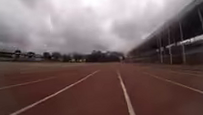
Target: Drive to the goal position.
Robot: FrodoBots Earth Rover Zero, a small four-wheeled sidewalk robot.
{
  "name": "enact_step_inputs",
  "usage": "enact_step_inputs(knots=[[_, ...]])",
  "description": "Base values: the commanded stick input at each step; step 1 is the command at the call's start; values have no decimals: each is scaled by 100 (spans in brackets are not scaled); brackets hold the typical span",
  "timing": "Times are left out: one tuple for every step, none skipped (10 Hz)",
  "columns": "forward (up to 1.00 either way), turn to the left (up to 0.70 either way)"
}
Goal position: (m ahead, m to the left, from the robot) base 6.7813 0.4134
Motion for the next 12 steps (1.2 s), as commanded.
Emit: enact_step_inputs(knots=[[70, -30], [70, -20], [70, -10], [70, -1], [70, 0], [70, 0], [70, 0], [70, 0], [70, 0], [70, 0], [70, 0], [70, 0]])
